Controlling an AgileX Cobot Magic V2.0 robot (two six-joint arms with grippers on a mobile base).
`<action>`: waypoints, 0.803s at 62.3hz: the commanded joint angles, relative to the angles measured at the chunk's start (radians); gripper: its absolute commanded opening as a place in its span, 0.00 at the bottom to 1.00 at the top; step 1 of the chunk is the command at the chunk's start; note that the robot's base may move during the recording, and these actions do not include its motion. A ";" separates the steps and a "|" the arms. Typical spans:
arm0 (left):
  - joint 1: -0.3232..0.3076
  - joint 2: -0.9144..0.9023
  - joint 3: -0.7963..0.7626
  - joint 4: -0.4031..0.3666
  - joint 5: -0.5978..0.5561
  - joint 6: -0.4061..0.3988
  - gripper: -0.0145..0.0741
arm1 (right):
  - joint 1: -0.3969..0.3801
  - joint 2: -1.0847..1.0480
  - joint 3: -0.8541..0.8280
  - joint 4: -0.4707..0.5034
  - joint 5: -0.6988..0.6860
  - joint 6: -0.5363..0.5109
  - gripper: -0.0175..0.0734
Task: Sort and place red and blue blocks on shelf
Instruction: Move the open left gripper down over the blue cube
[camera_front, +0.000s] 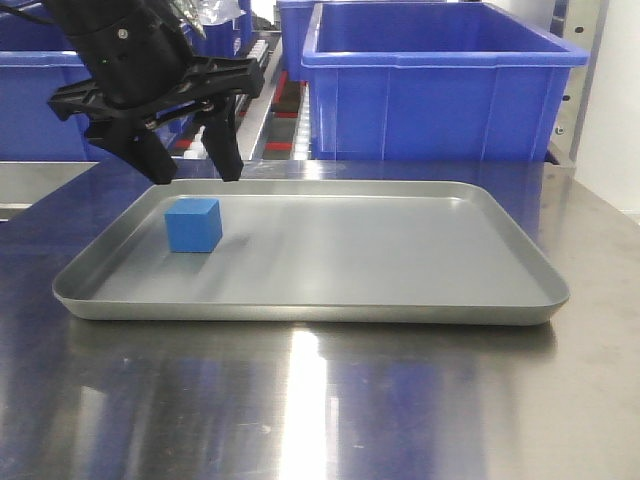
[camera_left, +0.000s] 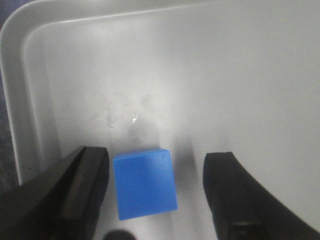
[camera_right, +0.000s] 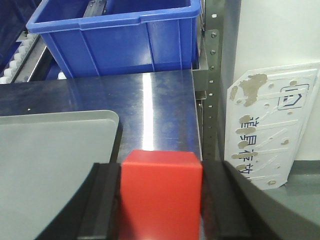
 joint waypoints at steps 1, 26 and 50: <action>-0.007 -0.043 -0.036 -0.002 -0.050 -0.011 0.71 | -0.006 0.000 -0.029 -0.011 -0.087 -0.003 0.25; -0.007 -0.043 -0.036 0.012 -0.048 -0.029 0.71 | -0.006 0.000 -0.029 -0.011 -0.087 -0.003 0.25; -0.007 -0.007 -0.036 0.012 -0.026 -0.029 0.71 | -0.006 0.000 -0.029 -0.011 -0.087 -0.003 0.25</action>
